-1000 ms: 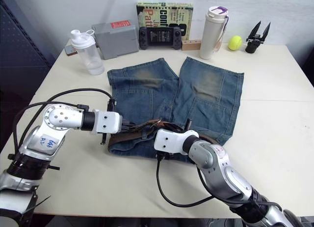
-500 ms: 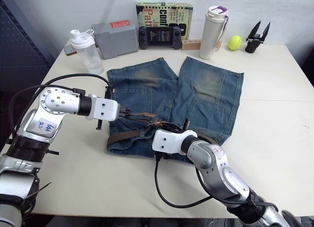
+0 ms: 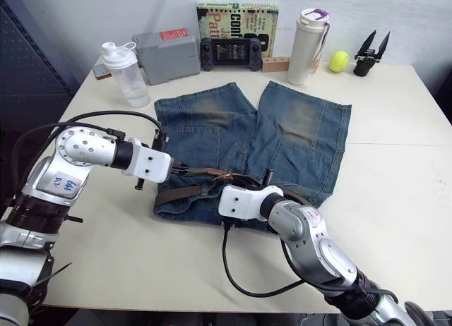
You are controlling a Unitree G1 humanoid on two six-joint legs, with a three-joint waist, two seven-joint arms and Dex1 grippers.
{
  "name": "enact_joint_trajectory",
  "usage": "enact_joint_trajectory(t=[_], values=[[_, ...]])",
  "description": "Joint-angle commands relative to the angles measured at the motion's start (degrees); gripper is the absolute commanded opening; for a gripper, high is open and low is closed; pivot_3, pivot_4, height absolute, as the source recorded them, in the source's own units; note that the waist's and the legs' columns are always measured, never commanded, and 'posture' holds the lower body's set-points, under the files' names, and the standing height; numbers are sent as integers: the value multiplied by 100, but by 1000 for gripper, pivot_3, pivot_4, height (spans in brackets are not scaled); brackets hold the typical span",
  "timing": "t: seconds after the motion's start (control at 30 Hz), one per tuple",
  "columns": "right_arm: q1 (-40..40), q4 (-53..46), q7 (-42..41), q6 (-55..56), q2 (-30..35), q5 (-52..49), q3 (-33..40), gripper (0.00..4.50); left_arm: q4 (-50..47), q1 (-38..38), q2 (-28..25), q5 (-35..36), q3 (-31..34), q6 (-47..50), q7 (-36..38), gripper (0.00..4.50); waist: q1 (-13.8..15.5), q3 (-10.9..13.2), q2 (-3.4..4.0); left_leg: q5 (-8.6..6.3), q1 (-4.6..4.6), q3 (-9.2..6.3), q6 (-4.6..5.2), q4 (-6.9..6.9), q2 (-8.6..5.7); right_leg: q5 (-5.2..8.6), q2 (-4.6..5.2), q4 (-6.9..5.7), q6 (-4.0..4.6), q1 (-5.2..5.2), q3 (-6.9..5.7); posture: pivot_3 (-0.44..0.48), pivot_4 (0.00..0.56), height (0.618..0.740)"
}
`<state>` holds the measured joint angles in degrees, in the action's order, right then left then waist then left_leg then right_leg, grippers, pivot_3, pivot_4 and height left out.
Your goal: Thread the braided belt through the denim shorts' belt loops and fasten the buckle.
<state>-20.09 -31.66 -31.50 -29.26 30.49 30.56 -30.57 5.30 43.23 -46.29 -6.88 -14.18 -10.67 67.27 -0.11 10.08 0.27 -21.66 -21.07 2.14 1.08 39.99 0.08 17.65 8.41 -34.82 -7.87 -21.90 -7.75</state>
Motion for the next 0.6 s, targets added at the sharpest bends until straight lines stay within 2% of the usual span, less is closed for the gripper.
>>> enact_joint_trajectory(t=[0.03,0.33,0.6], values=[[-169,-94,48,338,-8,224,192,213,54,177,-14,-36,-11,-168,44,0,0,0,0,0,-3,0,0,1,0,0,0,-4,0,-4,1,0,150,731],[-168,-10,-9,629,-69,363,211,213,358,454,129,-136,-151,-497,56,0,-8,0,0,0,-23,12,1,4,-2,0,3,-41,0,-47,11,0,150,731],[-98,6,-65,696,-194,439,243,213,486,559,557,-169,-306,-608,-97,0,-8,0,-1,0,-23,15,1,7,-6,0,10,-61,0,-54,11,0,150,731]])
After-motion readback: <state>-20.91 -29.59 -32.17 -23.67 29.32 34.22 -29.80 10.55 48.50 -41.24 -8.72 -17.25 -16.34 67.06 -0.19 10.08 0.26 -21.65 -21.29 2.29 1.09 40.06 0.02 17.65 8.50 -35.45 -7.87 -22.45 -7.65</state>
